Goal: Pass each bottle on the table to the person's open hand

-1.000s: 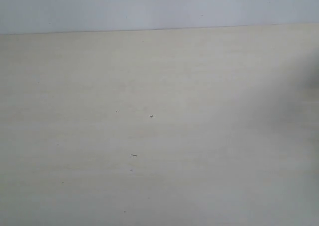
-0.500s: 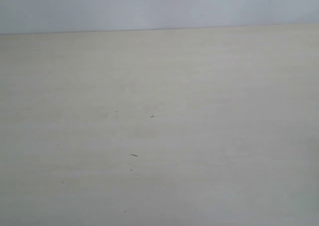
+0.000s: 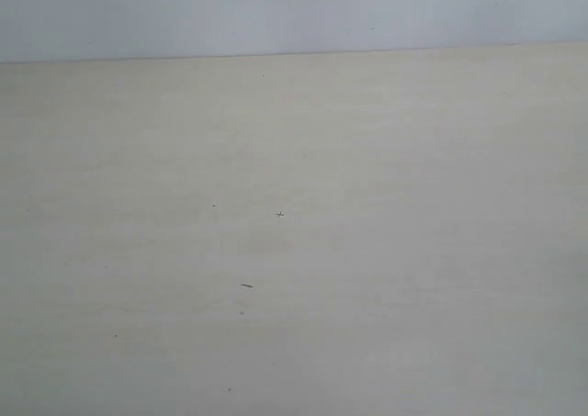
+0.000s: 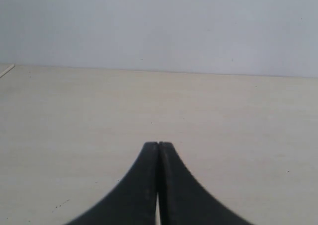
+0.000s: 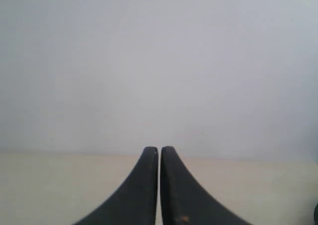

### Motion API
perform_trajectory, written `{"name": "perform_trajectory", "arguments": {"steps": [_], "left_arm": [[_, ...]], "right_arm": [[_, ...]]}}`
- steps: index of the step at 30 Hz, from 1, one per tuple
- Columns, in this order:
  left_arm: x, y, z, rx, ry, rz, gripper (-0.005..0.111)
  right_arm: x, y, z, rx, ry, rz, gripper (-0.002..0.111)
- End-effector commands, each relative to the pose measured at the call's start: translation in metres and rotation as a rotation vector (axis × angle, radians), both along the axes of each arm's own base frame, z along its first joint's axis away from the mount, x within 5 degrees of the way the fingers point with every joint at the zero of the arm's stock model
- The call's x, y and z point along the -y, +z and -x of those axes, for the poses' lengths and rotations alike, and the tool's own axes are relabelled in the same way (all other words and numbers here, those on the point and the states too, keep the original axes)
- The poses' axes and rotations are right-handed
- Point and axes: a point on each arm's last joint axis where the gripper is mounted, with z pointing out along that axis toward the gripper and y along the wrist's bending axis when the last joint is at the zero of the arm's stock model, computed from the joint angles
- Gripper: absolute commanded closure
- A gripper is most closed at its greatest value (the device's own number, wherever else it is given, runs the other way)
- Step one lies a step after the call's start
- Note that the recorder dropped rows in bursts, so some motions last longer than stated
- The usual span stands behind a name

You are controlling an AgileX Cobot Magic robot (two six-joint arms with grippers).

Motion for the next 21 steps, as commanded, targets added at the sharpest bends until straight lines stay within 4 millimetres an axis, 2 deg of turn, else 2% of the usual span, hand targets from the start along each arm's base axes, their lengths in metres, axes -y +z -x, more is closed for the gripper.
{"name": "perform_trajectory", "arguments": {"steps": [1,7,21], "left_arm": [[0.0,0.0,0.0,0.007,0.002,0.0,0.107],[0.0,0.0,0.0,0.007,0.002,0.0,0.107],[0.0,0.0,0.0,0.007,0.002,-0.001,0.107]], "right_arm": [[0.001,-0.016,-0.011,0.033,-0.084,-0.109,0.105],[0.001,-0.051,-0.017,-0.026,-0.093,-0.047,0.105],[0.004,-0.059,-0.014,-0.074,-0.139,-0.006,0.105]]}}
